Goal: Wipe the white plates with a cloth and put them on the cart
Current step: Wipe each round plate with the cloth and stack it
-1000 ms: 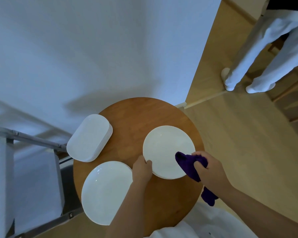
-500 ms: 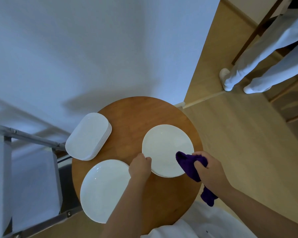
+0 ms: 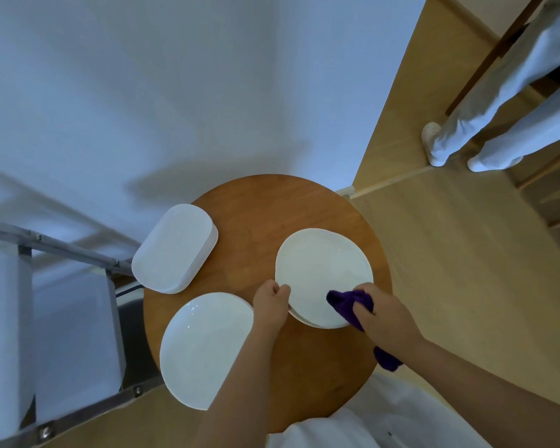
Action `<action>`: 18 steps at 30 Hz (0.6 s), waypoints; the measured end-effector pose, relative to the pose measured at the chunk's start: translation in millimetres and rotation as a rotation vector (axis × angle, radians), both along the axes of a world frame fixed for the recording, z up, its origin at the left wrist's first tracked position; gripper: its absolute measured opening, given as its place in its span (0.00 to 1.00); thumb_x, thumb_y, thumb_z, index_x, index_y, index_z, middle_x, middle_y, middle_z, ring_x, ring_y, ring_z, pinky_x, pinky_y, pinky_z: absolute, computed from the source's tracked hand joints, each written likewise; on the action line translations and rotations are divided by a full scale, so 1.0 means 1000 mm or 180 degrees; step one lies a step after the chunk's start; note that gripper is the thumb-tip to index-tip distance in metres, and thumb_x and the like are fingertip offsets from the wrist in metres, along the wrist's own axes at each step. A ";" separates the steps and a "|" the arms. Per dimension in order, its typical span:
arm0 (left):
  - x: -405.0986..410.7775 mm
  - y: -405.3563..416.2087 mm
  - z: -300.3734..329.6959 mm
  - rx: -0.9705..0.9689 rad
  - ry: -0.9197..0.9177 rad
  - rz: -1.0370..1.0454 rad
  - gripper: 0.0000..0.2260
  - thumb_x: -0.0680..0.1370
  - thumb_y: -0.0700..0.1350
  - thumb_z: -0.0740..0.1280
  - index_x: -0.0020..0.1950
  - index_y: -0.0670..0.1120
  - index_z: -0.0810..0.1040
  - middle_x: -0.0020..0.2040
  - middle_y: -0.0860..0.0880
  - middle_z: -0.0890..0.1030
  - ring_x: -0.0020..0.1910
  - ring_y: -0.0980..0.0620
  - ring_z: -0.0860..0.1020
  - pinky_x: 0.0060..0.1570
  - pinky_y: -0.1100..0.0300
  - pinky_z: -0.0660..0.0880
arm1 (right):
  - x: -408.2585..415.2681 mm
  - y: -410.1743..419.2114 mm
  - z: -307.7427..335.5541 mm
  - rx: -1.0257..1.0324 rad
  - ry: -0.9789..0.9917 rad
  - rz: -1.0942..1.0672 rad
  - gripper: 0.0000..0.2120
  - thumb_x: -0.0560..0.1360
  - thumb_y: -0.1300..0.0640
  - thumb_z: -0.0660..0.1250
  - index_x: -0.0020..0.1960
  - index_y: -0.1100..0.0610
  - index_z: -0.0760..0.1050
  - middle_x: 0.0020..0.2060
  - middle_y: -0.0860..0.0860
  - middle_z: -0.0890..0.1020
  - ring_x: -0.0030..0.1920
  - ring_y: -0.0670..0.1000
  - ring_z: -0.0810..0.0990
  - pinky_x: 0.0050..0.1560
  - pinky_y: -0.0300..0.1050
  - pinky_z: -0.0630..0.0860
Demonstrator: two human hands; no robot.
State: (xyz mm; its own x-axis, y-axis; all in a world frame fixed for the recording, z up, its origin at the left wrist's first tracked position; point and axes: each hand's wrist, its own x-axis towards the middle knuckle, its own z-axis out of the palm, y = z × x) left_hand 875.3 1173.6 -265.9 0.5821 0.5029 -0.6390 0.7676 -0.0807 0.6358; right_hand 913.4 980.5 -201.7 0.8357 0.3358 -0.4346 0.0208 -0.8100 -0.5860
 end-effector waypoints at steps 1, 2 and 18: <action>0.000 -0.003 0.001 -0.0150 -0.0040 0.0406 0.10 0.78 0.44 0.63 0.37 0.47 0.69 0.36 0.49 0.73 0.35 0.54 0.72 0.34 0.64 0.70 | 0.002 0.002 0.000 0.0088 0.0025 -0.0137 0.06 0.78 0.56 0.60 0.55 0.51 0.70 0.40 0.43 0.76 0.39 0.40 0.74 0.31 0.28 0.63; 0.000 -0.007 0.000 -0.0349 -0.0051 0.0778 0.08 0.77 0.44 0.64 0.39 0.47 0.70 0.39 0.48 0.74 0.38 0.53 0.73 0.35 0.64 0.71 | 0.005 0.004 0.000 0.0174 0.0061 -0.0291 0.06 0.78 0.56 0.60 0.54 0.51 0.70 0.40 0.43 0.76 0.39 0.40 0.74 0.31 0.29 0.64; 0.009 -0.033 0.049 -0.1886 -0.0478 0.1730 0.22 0.79 0.64 0.54 0.68 0.55 0.68 0.59 0.46 0.79 0.56 0.43 0.79 0.53 0.41 0.78 | 0.005 0.036 0.004 0.0977 0.0553 -0.1570 0.24 0.75 0.47 0.65 0.67 0.50 0.62 0.60 0.51 0.74 0.58 0.55 0.74 0.53 0.52 0.77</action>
